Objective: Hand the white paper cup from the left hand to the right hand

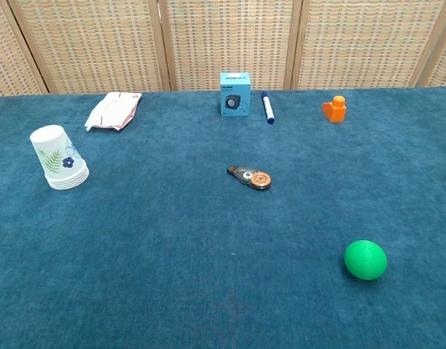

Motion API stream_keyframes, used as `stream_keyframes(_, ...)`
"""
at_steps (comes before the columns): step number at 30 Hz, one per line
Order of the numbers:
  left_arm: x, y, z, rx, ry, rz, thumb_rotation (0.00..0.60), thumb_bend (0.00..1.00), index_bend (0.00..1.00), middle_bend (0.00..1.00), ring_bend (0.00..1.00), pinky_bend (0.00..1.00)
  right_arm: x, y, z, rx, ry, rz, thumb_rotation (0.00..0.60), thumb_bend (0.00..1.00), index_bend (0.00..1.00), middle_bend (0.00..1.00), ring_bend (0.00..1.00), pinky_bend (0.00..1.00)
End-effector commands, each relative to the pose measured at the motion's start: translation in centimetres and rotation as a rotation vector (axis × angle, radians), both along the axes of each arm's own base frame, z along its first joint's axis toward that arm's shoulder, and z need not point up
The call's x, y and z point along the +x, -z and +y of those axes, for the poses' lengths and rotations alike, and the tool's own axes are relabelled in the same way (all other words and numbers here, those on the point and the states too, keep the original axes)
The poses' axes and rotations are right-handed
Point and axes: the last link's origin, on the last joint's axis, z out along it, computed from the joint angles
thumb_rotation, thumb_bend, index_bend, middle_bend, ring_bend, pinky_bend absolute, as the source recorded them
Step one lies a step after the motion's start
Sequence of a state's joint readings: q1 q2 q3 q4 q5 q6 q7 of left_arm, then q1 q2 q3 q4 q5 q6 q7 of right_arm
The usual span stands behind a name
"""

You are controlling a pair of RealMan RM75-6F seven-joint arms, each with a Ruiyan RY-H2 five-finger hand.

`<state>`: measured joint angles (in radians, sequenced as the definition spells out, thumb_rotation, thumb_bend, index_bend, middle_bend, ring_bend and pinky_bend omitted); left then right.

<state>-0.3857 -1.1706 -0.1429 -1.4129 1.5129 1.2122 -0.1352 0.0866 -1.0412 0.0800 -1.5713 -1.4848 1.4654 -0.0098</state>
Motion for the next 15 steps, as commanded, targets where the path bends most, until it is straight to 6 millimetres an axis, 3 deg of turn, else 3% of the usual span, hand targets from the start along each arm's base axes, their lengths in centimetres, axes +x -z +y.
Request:
stream_keyframes(1, 1.5, 1.0, 4.2, -0.05, 0.05, 0.06, 0.6, 0.1, 0.0, 0.01, 0.04, 0.19, -0.3, 0.0, -0.3, -0.004, 0.014, 0.009, 0.6, 0.0, 0.0, 0.0, 0.0, 0.0)
stream_keyframes(8, 1.6, 4.7, 7.0, -0.157, 0.021, 0.157, 0.6, 0.1, 0.09, 0.15, 0.18, 0.29, -1.3, 0.0, -0.7, -0.012, 0.061, 0.018, 0.6, 0.0, 0.0, 0.0, 0.0, 0.0)
stream_keyframes(15, 1.1, 5.8, 8.1, -0.14, 0.017, 0.175, 0.6, 0.1, 0.2, 0.23, 0.25, 0.33, -1.7, 0.0, -0.9, -0.013, 0.078, 0.019, 0.6, 0.0, 0.0, 0.0, 0.0, 0.0)
